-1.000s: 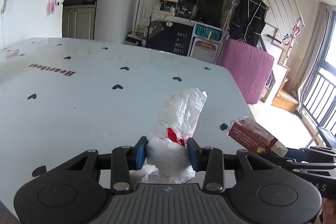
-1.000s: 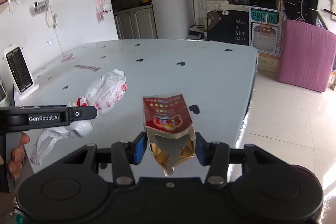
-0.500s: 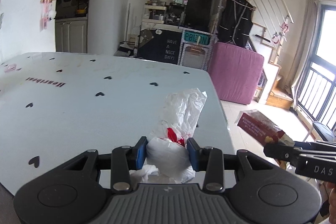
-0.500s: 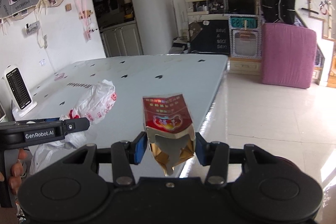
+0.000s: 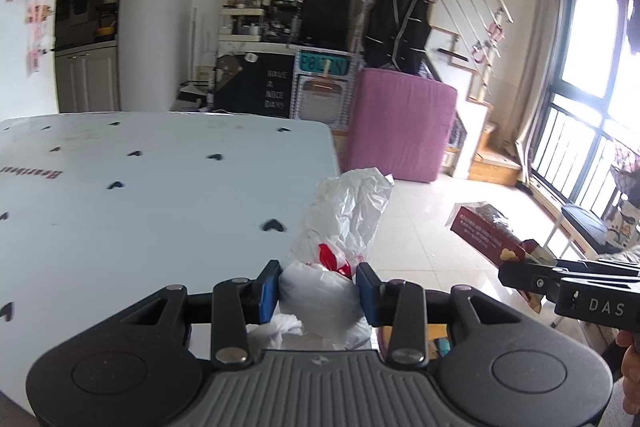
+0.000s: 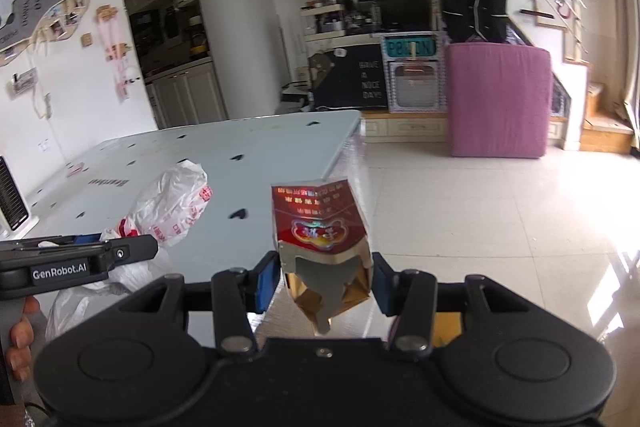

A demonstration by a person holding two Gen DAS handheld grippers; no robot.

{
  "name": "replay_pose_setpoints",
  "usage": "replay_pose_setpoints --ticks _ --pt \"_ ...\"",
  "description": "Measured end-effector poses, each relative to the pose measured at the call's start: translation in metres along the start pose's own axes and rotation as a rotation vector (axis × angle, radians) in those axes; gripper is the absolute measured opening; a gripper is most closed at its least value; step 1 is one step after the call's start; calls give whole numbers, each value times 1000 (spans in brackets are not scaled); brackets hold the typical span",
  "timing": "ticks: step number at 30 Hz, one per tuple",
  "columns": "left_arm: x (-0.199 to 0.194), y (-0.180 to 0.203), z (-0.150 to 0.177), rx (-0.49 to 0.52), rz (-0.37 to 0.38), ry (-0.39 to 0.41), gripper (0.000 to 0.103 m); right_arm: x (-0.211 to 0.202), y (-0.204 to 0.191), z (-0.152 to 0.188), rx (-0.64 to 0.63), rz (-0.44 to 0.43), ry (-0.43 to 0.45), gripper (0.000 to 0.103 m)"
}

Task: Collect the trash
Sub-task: 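Carry the white plastic bag and red box with both tools over the bin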

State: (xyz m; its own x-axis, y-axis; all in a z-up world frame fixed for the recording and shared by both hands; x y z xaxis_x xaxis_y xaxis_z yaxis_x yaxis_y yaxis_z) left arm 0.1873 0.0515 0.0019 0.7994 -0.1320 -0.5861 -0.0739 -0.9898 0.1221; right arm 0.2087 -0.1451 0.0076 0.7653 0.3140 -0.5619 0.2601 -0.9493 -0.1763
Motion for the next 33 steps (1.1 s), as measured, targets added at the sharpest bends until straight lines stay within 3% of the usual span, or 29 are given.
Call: replay_pose_setpoints --ticks 9,20,33 --pt "42 54 10 43 73 -71 42 -6 58 17 76 84 -21 49" --pt "116 113 36 95 112 -230 42 -2 155 48 231 178 -65 49" --pt "225 152 74 111 104 -425 42 50 235 83 303 198 -186 49"
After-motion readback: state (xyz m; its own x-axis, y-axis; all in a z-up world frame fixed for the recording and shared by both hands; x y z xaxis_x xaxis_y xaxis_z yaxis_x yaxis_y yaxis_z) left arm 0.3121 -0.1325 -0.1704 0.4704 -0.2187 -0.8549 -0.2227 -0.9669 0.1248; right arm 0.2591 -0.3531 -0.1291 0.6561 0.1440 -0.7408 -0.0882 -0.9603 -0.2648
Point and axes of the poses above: each gripper's, at about its wrist camera, not at the fingertips, and x roughly the way its jaws point, y to its right, z to its underside, the point moved 2 cm from there along x, roughly the way its jaws point, and after that the axes turned 4 degrees about -y, right-handed, at the moved point
